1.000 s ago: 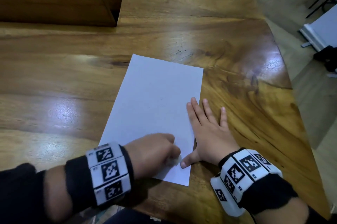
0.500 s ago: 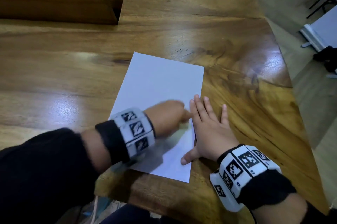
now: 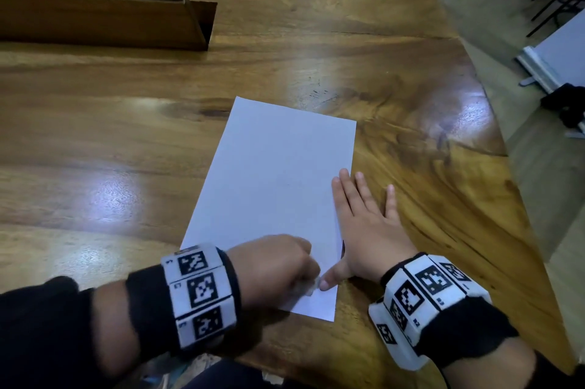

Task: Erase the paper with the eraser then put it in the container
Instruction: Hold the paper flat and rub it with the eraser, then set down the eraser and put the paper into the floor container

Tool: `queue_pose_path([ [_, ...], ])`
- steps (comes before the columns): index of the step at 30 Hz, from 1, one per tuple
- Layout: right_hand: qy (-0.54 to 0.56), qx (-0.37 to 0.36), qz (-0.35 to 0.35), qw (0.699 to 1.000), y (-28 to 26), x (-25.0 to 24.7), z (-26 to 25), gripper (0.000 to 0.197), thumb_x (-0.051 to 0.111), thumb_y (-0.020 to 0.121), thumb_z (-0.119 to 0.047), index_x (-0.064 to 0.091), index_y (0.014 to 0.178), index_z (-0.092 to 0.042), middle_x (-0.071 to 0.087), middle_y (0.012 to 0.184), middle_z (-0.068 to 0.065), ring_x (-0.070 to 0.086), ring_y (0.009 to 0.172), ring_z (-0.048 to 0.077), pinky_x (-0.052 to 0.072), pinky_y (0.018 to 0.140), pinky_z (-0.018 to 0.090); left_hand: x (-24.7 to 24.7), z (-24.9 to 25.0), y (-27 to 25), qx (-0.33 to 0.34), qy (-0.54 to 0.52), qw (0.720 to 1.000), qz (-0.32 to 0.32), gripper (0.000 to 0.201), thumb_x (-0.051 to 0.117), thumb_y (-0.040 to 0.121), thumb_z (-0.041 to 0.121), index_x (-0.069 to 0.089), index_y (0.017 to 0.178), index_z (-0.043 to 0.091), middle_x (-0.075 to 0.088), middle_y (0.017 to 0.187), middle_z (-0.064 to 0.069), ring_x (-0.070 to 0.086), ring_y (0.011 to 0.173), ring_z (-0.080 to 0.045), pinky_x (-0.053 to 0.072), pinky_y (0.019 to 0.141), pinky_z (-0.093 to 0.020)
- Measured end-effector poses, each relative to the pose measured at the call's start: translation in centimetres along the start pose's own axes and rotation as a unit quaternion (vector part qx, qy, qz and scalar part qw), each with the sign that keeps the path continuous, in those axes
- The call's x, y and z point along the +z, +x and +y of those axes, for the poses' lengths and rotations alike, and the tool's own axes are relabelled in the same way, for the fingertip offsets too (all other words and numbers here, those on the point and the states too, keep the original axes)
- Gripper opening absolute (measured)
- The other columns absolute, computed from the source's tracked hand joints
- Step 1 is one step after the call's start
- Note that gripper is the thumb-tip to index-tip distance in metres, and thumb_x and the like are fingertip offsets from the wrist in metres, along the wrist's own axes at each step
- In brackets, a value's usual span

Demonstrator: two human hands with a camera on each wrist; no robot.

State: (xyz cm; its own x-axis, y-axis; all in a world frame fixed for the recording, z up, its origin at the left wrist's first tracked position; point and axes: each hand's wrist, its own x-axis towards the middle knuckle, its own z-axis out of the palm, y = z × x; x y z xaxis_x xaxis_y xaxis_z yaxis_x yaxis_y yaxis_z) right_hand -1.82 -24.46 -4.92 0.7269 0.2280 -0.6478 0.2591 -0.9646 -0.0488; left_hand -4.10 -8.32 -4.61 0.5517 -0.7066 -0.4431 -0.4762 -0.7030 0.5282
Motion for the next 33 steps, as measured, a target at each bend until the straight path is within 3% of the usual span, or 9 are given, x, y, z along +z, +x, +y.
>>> queue_pose_path([
  [4, -0.003, 0.002, 0.003, 1.0, -0.1, -0.1, -0.2, 0.156, 0.073, 0.048, -0.075, -0.035, 0.141, -0.011, -0.043, 0.148, 0.002, -0.041, 0.135, 0.019, -0.026, 0.106, 0.055, -2.4, -1.1, 2.5, -0.026, 0.043, 0.997, 0.066, 0.02, 0.05, 0.085, 0.019, 0.064, 0.096, 0.011, 0.058, 0.097, -0.011, 0.055, 0.09, -0.029, 0.041, 0.075, -0.032],
  [7, -0.007, 0.005, 0.0, 1.0, -0.1, -0.2, -0.3, 0.156, 0.073, 0.048, -0.075, -0.036, 0.141, -0.012, -0.045, 0.146, 0.0, -0.043, 0.132, 0.017, -0.027, 0.105, 0.054, -3.1, -1.4, 3.7, -0.054, 0.071, 0.988, 0.122, 0.016, 0.047, 0.087, 0.014, 0.061, 0.091, 0.009, 0.052, 0.09, -0.009, 0.055, 0.086, -0.03, 0.038, 0.068, -0.033],
  [13, -0.008, 0.001, -0.001, 1.0, -0.1, -0.2, -0.2, 0.156, 0.071, 0.048, -0.077, -0.034, 0.142, -0.01, -0.045, 0.145, 0.002, -0.041, 0.134, 0.019, -0.026, 0.106, 0.055, 0.0, -0.3, 0.5, 0.011, 0.018, 0.999, -0.023, 0.015, 0.053, 0.083, 0.023, 0.065, 0.087, 0.015, 0.047, 0.082, -0.002, 0.049, 0.073, -0.021, 0.039, 0.065, -0.032],
  [19, -0.012, 0.005, -0.002, 1.0, 0.0, -0.2, -0.4, 0.156, 0.072, 0.049, -0.076, -0.035, 0.141, -0.011, -0.045, 0.145, 0.001, -0.041, 0.134, 0.019, -0.026, 0.106, 0.053, -2.7, -0.5, 2.8, -0.047, 0.073, 0.991, 0.104, 0.01, 0.047, 0.084, 0.007, 0.056, 0.081, 0.011, 0.037, 0.076, 0.0, 0.05, 0.076, -0.026, 0.032, 0.062, -0.032],
  [22, -0.012, 0.004, 0.002, 1.0, 0.0, -0.1, -0.3, 0.156, 0.071, 0.048, -0.077, -0.034, 0.142, -0.01, -0.043, 0.147, 0.002, -0.041, 0.135, 0.02, -0.026, 0.107, 0.053, -0.9, -0.2, 1.3, -0.006, 0.053, 0.998, 0.036, 0.011, 0.052, 0.083, 0.017, 0.061, 0.083, 0.01, 0.047, 0.08, -0.004, 0.043, 0.07, -0.019, 0.03, 0.062, -0.029],
  [25, -0.011, 0.003, 0.005, 1.0, -0.1, 0.0, -0.3, 0.156, 0.071, 0.048, -0.077, -0.035, 0.141, -0.01, -0.044, 0.147, 0.003, -0.042, 0.134, 0.019, -0.025, 0.108, 0.054, -0.1, -0.6, -0.2, -0.01, -0.015, 1.0, -0.026, 0.019, 0.06, 0.082, 0.028, 0.068, 0.093, 0.016, 0.062, 0.096, -0.006, 0.056, 0.083, -0.018, 0.043, 0.071, -0.028],
  [27, -0.014, 0.002, 0.004, 1.0, -0.3, 0.0, -0.4, 0.156, 0.072, 0.049, -0.075, -0.035, 0.141, -0.01, -0.045, 0.146, 0.002, -0.041, 0.133, 0.018, -0.024, 0.109, 0.054, -1.2, -1.8, -0.6, -0.035, -0.058, 0.998, 0.018, 0.02, 0.065, 0.079, 0.033, 0.07, 0.092, 0.019, 0.067, 0.096, -0.002, 0.059, 0.086, -0.015, 0.046, 0.076, -0.023],
  [29, -0.023, 0.001, 0.0, 1.0, -0.6, 0.2, -0.4, 0.155, 0.072, 0.05, -0.075, -0.036, 0.14, -0.01, -0.047, 0.142, 0.002, -0.042, 0.133, 0.018, -0.023, 0.109, 0.056, -3.1, -3.7, -1.4, -0.082, -0.08, 0.988, 0.106, 0.018, 0.067, 0.077, 0.028, 0.071, 0.093, 0.02, 0.07, 0.091, 0.0, 0.056, 0.075, -0.006, 0.037, 0.066, -0.006],
  [33, -0.03, 0.017, -0.007, 0.999, -1.9, 0.9, -0.6, 0.152, 0.071, 0.051, -0.075, -0.042, 0.131, -0.011, -0.047, 0.143, 0.002, -0.044, 0.132, 0.018, -0.028, 0.106, 0.054, -5.9, -8.6, -4.8, -0.241, -0.107, 0.922, 0.282, 0.01, 0.067, 0.078, 0.022, 0.07, 0.087, 0.019, 0.063, 0.066, 0.007, 0.052, 0.058, -0.002, 0.037, 0.055, -0.011],
])
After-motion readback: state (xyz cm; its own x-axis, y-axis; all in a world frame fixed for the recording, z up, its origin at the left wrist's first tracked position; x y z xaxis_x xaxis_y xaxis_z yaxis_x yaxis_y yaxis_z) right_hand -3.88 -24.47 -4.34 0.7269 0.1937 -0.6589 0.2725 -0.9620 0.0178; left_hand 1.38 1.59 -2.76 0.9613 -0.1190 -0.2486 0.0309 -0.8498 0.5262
